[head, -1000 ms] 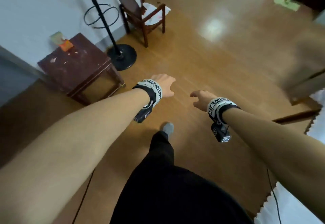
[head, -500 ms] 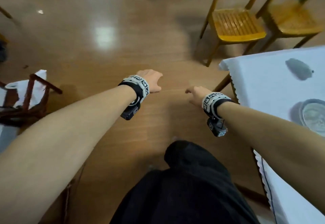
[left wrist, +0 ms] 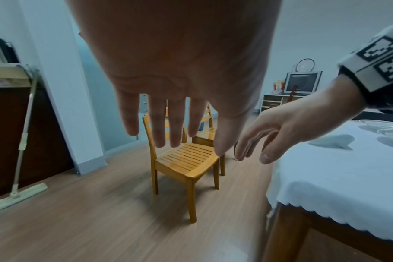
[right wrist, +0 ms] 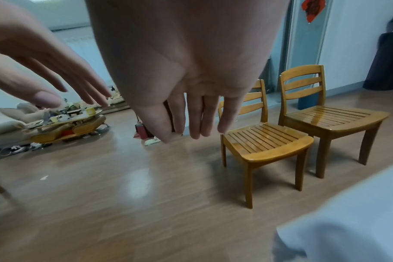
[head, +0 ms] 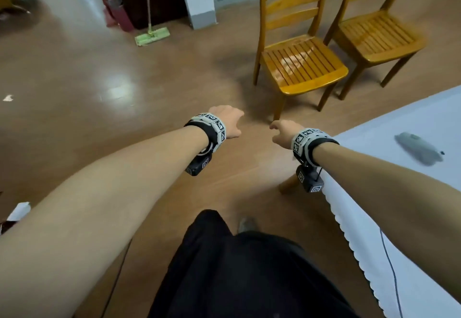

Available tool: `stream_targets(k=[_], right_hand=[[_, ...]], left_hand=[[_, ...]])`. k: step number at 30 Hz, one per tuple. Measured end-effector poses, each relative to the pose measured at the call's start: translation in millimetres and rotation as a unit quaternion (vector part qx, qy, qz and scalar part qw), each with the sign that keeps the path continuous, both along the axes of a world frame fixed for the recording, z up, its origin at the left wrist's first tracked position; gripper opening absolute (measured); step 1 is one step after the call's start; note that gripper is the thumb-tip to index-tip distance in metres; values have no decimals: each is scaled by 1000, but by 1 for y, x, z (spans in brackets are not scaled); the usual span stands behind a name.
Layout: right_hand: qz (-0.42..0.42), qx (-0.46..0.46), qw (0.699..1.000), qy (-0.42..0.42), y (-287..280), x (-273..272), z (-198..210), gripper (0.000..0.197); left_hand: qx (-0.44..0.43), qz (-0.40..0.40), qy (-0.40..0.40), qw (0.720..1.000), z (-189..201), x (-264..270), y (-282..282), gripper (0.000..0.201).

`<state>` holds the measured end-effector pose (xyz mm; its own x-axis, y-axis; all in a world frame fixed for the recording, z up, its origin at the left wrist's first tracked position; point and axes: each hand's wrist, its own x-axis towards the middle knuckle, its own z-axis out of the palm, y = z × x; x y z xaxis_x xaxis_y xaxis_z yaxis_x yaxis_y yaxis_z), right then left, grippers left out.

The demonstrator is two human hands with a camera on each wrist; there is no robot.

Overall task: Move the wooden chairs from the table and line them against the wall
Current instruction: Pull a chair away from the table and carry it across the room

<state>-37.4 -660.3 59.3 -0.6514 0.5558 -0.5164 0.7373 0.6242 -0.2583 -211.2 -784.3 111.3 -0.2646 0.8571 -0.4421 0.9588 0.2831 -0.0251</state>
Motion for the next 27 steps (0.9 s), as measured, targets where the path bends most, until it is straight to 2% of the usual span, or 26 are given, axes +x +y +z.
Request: stream_targets(k=[10,15,18,22,27], right_hand=[[-72,29,997,5,170,-137,4,52],[-127,36,991,-31,251,-195,14,53],[-166,34,985,-38,296,-225,21,53],[-205,27,978,-30,345,-260,31,55],[-230,15,972,-48,423,-297,20,55]], left_hand=[[12,-110,16,994,-8,-152,200,45],[40,-178,9,983,9,-239,299,36],[40,-206,6,978,23,-287,356,39],[41,-228,-2,973,30,-326,424,48],[40,-265,-4,963,17,-357,517,46]])
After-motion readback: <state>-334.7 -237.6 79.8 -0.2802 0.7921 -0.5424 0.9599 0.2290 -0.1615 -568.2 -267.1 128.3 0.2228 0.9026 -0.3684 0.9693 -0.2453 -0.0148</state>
